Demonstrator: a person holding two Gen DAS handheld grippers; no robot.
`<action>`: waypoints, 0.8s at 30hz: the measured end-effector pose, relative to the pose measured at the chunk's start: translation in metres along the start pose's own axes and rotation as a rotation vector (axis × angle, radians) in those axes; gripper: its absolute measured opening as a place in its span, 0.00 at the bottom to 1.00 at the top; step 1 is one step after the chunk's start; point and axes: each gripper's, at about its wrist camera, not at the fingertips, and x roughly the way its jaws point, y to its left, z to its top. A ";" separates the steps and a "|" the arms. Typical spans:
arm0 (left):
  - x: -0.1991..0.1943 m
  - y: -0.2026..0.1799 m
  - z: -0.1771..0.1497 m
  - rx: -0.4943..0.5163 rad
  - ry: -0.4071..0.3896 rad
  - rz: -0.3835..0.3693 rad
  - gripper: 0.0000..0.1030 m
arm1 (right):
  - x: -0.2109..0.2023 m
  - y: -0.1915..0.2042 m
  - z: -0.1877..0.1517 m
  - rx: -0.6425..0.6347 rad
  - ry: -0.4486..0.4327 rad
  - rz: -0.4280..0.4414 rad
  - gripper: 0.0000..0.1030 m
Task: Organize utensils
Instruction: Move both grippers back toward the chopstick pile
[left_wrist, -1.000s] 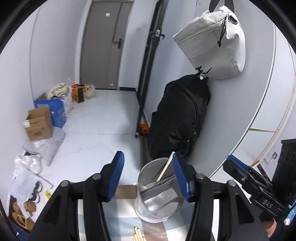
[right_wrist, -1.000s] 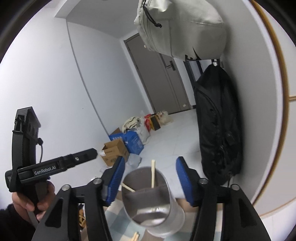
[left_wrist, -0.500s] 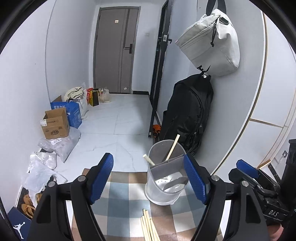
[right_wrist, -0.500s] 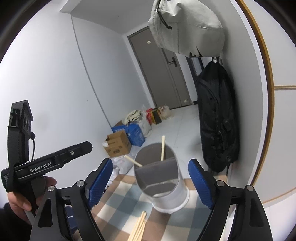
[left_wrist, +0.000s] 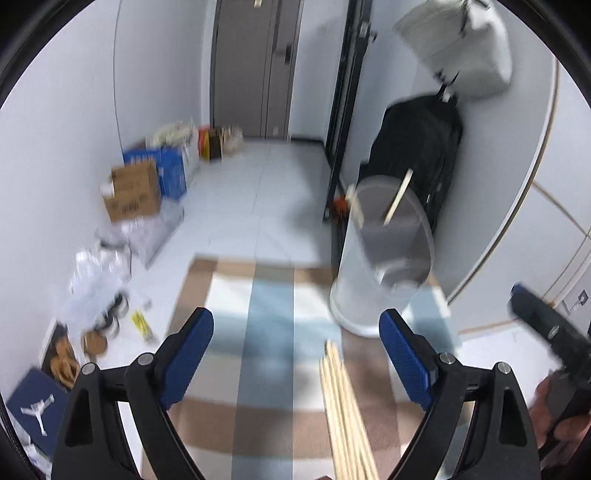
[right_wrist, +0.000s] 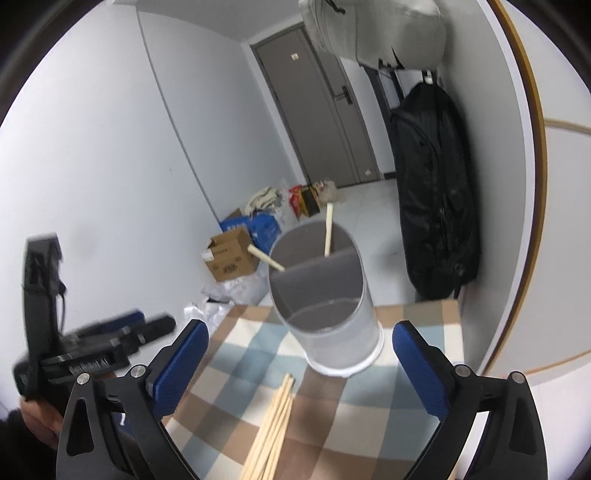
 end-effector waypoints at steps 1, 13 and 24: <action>0.008 0.001 -0.006 0.004 0.027 0.007 0.86 | 0.002 0.000 -0.001 -0.001 0.007 -0.001 0.99; 0.082 -0.002 -0.062 0.056 0.361 0.089 0.86 | 0.006 -0.001 -0.010 0.008 0.057 0.005 1.00; 0.093 -0.010 -0.068 0.067 0.423 0.098 0.86 | 0.007 -0.003 -0.009 0.007 0.073 0.009 1.00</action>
